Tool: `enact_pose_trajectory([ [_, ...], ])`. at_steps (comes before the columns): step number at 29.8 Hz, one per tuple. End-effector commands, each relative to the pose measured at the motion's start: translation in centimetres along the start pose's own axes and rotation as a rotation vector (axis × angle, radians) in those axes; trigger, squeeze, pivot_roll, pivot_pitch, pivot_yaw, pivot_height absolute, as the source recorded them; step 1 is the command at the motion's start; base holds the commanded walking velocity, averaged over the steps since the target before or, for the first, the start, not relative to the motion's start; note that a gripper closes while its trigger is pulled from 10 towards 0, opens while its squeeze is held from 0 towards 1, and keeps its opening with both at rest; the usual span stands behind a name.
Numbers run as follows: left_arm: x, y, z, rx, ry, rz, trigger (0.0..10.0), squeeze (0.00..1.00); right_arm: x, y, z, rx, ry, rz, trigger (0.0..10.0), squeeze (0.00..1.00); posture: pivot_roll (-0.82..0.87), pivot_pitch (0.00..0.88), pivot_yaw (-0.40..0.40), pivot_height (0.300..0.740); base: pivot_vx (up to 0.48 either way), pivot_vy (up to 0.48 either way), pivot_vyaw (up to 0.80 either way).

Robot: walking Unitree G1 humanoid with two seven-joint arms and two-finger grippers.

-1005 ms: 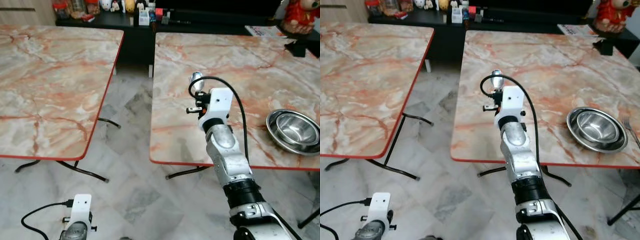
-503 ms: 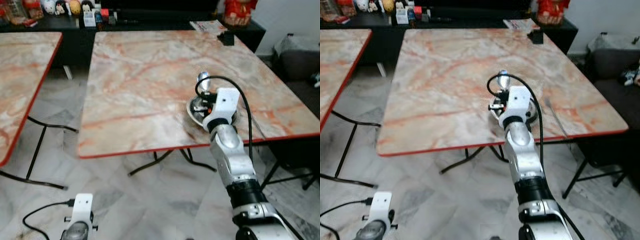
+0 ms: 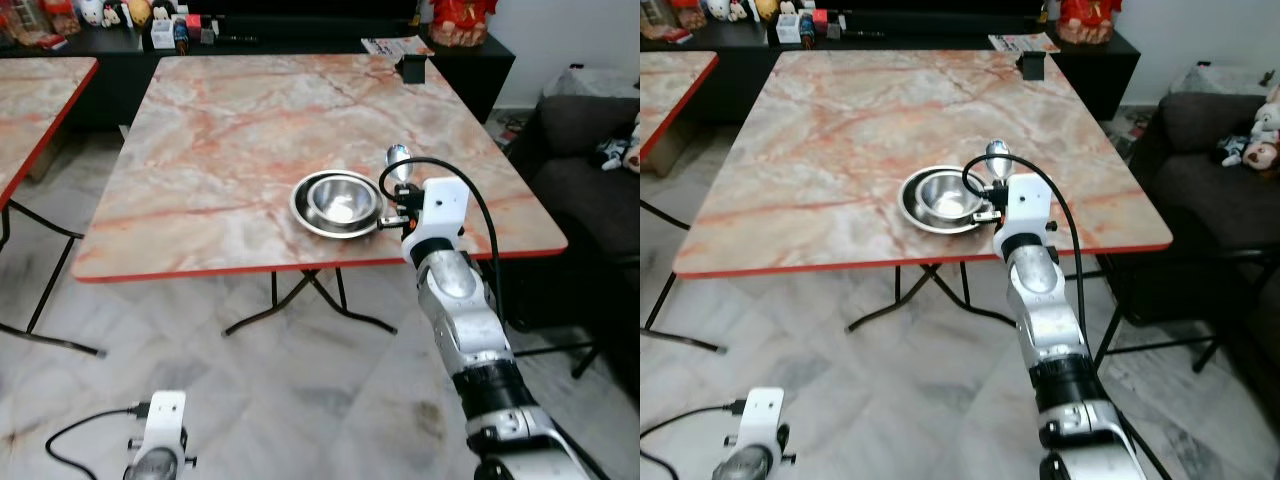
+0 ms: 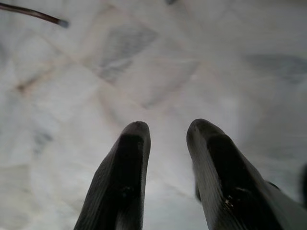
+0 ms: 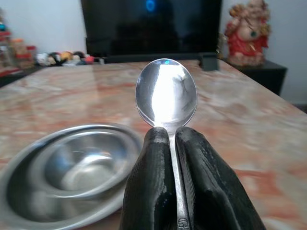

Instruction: Setting the table

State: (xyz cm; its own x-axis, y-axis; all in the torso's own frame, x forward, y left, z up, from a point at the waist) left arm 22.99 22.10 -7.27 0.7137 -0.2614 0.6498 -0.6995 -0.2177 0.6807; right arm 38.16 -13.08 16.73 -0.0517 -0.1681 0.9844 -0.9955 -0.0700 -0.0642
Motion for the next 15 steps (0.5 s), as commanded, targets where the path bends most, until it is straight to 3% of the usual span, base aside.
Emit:
enact_pose_trajectory([
  [1,-0.48,0.05,-0.55,0.011,-0.010,-0.013,10.0,0.00,1.01,-0.21,-0.58,0.015,-0.008,0.032,10.0,0.00,0.01,0.142,-0.018,0.740,0.289,-0.379,0.00],
  [8,-0.47,0.05,-0.62,0.014,-0.011,-0.012,10.0,0.00,0.67,0.00,-0.38,0.004,-0.012,0.021,10.0,0.00,0.01,0.144,-0.020,0.740,0.315,-0.355,0.00],
  [15,-0.46,0.06,-0.64,0.012,-0.008,-0.008,10.0,0.00,0.61,0.05,-0.34,0.000,-0.015,0.018,10.0,0.00,0.01,0.144,-0.020,0.740,0.000,0.000,0.00],
])
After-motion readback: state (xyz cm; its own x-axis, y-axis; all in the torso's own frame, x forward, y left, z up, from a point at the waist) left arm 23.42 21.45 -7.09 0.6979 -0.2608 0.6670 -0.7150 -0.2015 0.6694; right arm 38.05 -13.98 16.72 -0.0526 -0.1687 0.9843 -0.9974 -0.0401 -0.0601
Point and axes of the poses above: a point about 5 cm out from each wrist's last joint towards the gripper, its own y axis pointing back from the gripper into the wrist, its own x axis along the axis of the wrist's last joint, z = x × y, the point moved 2 cm from there along -y, pointing out of the wrist towards the gripper, and after that the axes turned 11 degrees about -y, right-handed, at the moved point
